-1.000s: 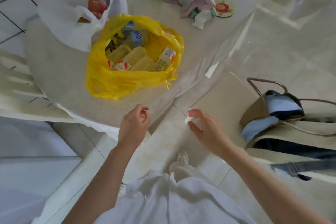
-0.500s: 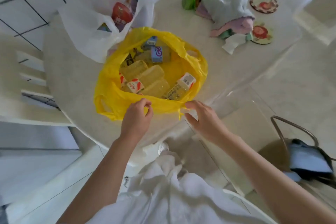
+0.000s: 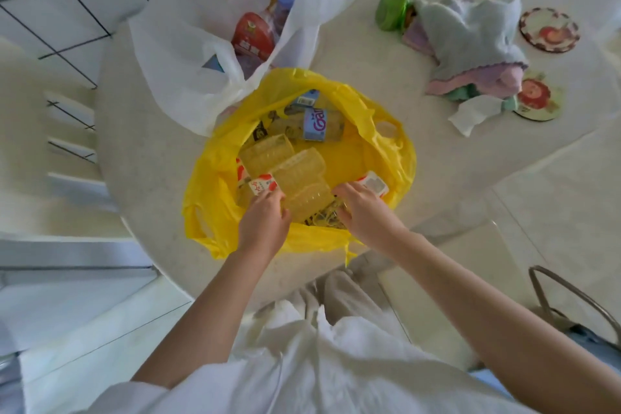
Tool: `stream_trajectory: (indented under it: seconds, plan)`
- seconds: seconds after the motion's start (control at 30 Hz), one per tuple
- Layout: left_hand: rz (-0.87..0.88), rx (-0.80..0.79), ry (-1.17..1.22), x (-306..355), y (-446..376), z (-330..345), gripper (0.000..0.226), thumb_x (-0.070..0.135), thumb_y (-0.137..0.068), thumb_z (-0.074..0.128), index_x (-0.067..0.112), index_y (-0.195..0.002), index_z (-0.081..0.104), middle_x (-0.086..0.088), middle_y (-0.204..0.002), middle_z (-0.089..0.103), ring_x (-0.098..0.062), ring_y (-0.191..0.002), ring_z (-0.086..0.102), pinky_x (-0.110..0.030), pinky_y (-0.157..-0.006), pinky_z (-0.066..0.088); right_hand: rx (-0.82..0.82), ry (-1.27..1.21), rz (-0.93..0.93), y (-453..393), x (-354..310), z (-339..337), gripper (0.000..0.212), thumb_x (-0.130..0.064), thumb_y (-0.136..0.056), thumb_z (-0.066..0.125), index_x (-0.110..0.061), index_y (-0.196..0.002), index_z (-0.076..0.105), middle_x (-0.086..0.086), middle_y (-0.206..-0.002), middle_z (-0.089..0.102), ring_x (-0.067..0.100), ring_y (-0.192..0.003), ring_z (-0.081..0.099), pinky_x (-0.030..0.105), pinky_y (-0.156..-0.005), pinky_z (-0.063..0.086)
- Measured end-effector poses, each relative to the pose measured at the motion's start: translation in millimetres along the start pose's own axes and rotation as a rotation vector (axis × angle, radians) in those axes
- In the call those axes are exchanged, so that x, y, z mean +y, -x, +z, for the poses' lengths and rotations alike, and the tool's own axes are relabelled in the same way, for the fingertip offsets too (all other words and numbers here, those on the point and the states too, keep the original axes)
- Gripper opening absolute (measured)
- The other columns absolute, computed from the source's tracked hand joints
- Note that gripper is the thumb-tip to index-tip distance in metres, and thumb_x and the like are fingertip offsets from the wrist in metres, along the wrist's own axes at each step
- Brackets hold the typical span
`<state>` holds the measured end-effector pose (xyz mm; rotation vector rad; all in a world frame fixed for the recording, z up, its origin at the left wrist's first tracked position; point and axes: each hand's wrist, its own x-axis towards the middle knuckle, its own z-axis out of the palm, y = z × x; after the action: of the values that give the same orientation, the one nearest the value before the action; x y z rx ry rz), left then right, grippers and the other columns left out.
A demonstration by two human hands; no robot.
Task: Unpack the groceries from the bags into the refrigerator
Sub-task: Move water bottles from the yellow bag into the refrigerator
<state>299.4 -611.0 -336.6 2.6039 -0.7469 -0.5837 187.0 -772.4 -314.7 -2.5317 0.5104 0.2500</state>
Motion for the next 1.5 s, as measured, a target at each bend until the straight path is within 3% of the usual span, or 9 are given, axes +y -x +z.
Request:
stream_trajectory:
  seconds: [0.17,0.33,0.5,0.6,0.73,0.87,1.1,1.3,1.5]
  plan:
    - [-0.224,0.012,-0.123,1,-1,-3,0.041,0.032,-0.092,0.059,0.021,-0.131,0.054,-0.004,-0.126,0.061,-0.029,-0.115,0.054,-0.039,-0.084,0.048,-0.076,0.162,-0.159,-16,11,5,0.035,-0.022,-0.095,0.053,-0.012,-0.129,0.053,0.009,-0.122,0.058,0.031,-0.113,0.053,0.042,-0.100,0.040]
    - [-0.372,-0.009,-0.193,-2,6,-4,0.045,0.041,-0.086,0.066,0.021,-0.125,0.055,-0.003,-0.123,0.059,-0.028,-0.113,0.054,-0.038,-0.078,0.048,-0.078,0.320,-0.278,-19,29,12,0.031,-0.022,-0.078,0.072,-0.012,-0.107,0.067,0.006,-0.101,0.065,0.029,-0.096,0.062,0.038,-0.089,0.050]
    - [-0.495,-0.150,-0.251,-17,11,-4,0.061,0.049,-0.076,0.075,0.020,-0.123,0.049,-0.006,-0.122,0.060,-0.028,-0.116,0.056,-0.039,-0.084,0.050,-0.113,0.340,-0.365,-21,41,8,0.046,-0.021,-0.068,0.071,-0.012,-0.112,0.064,0.006,-0.105,0.063,0.030,-0.102,0.059,0.042,-0.094,0.049]
    - [-0.494,-0.176,-0.343,-16,13,1,0.067,0.048,-0.074,0.077,0.021,-0.126,0.046,-0.005,-0.128,0.058,-0.027,-0.122,0.053,-0.039,-0.090,0.048,-0.164,0.429,-0.343,-23,40,11,0.055,-0.020,-0.062,0.072,-0.012,-0.116,0.061,0.008,-0.109,0.060,0.034,-0.105,0.056,0.049,-0.097,0.044]
    - [-0.484,-0.127,-0.310,-15,12,5,0.058,0.045,-0.075,0.077,0.022,-0.119,0.049,-0.004,-0.123,0.062,-0.026,-0.117,0.057,-0.037,-0.088,0.050,-0.161,0.483,-0.334,-26,40,18,0.063,-0.020,-0.056,0.078,-0.014,-0.115,0.059,0.008,-0.108,0.060,0.034,-0.104,0.057,0.050,-0.097,0.044]
    - [-0.497,-0.094,-0.230,-13,9,-3,0.049,0.041,-0.071,0.083,0.023,-0.109,0.058,-0.003,-0.114,0.067,-0.026,-0.108,0.062,-0.036,-0.081,0.052,-0.128,0.505,-0.315,-29,38,22,0.061,-0.019,-0.064,0.082,-0.012,-0.119,0.056,0.010,-0.112,0.065,0.036,-0.114,0.056,0.050,-0.101,0.042]
    - [-0.448,-0.005,-0.265,7,13,-30,0.053,0.046,-0.070,0.081,0.026,-0.115,0.061,0.000,-0.110,0.068,-0.024,-0.104,0.063,-0.031,-0.074,0.049,-0.180,0.445,-0.365,-31,43,1,0.069,-0.034,-0.077,0.075,-0.023,-0.135,0.039,0.000,-0.133,0.054,0.026,-0.132,0.041,0.044,-0.113,0.026]
    - [-0.374,0.069,-0.207,20,14,-44,0.069,0.057,-0.065,0.079,0.031,-0.125,0.058,0.004,-0.118,0.066,-0.024,-0.109,0.061,-0.033,-0.077,0.050,-0.086,0.232,-0.427,-25,62,-21,0.074,-0.040,-0.068,0.080,-0.019,-0.132,0.049,0.002,-0.134,0.056,0.024,-0.131,0.045,0.039,-0.111,0.031]
    - [-0.325,0.014,-0.247,32,8,-47,0.078,0.053,-0.068,0.080,0.030,-0.136,0.049,0.004,-0.129,0.061,-0.022,-0.118,0.056,-0.033,-0.082,0.049,-0.113,0.153,-0.507,-22,68,-19,0.074,-0.034,-0.063,0.085,-0.016,-0.127,0.053,0.004,-0.129,0.060,0.026,-0.123,0.053,0.041,-0.106,0.038]
